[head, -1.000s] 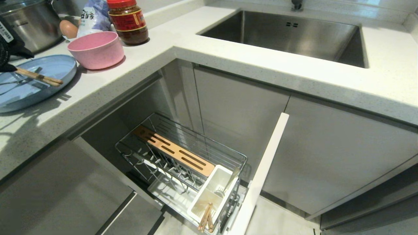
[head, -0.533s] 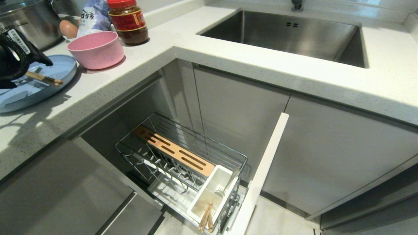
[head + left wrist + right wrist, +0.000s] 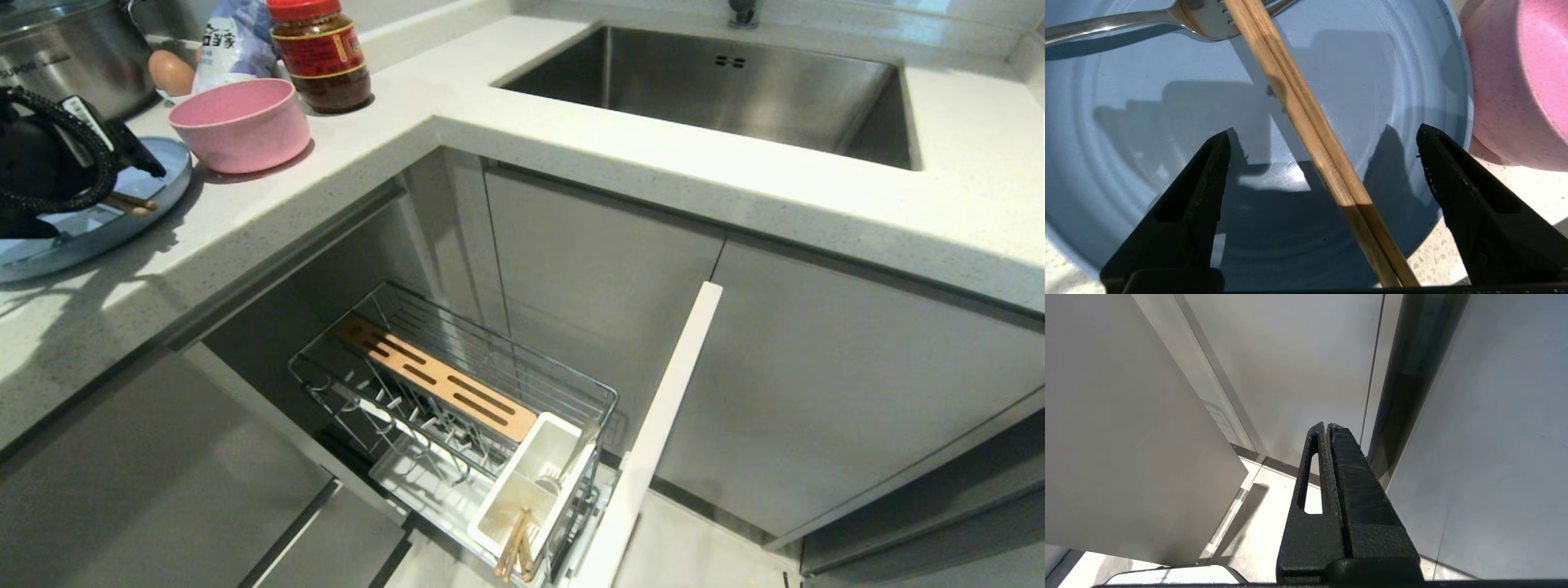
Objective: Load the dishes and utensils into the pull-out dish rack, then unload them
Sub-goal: Pick up the chopsticks and place it in the cupboard
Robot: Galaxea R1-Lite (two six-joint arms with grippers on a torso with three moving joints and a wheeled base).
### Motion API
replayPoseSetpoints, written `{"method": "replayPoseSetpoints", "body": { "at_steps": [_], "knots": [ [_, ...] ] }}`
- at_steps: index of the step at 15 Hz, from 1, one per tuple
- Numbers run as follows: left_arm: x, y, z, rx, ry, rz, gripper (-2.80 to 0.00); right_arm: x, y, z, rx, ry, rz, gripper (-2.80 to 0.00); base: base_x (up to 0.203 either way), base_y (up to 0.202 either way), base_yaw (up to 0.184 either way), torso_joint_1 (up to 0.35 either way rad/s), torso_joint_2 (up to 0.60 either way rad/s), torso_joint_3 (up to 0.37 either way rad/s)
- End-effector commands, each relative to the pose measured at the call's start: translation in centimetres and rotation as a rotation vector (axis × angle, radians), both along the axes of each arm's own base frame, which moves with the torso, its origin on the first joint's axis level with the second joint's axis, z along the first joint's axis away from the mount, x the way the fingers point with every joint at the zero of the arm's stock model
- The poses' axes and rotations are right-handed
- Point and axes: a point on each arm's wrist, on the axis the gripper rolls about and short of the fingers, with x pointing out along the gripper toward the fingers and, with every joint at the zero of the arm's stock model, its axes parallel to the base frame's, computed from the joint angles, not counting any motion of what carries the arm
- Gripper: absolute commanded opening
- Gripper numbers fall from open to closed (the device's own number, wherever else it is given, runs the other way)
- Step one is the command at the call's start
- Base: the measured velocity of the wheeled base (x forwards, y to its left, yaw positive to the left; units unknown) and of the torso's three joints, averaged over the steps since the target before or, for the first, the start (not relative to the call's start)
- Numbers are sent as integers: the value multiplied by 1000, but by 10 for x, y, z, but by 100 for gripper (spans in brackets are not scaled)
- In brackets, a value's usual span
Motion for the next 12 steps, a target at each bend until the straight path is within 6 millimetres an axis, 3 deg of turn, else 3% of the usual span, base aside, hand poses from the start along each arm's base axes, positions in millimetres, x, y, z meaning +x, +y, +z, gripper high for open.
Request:
{"method": "replayPoseSetpoints", "body": {
  "at_steps": [1, 6, 7, 12],
  "knots": [
    [3, 0, -2, -1, 10, 6, 0, 0, 0, 0, 0, -5, 0, -280, 0, 0, 0, 0, 0, 0],
    [6, 0, -4, -1, 21, 5, 0, 0, 0, 0, 0, -5, 0, -280, 0, 0, 0, 0, 0, 0],
    [6, 0, -4, -1, 19, 6, -280, 0, 0, 0, 0, -5, 2, -280, 0, 0, 0, 0, 0, 0],
    [8, 0, -5, -2, 26, 4, -280, 0, 0, 0, 0, -5, 0, -280, 0, 0, 0, 0, 0, 0]
  ]
}}
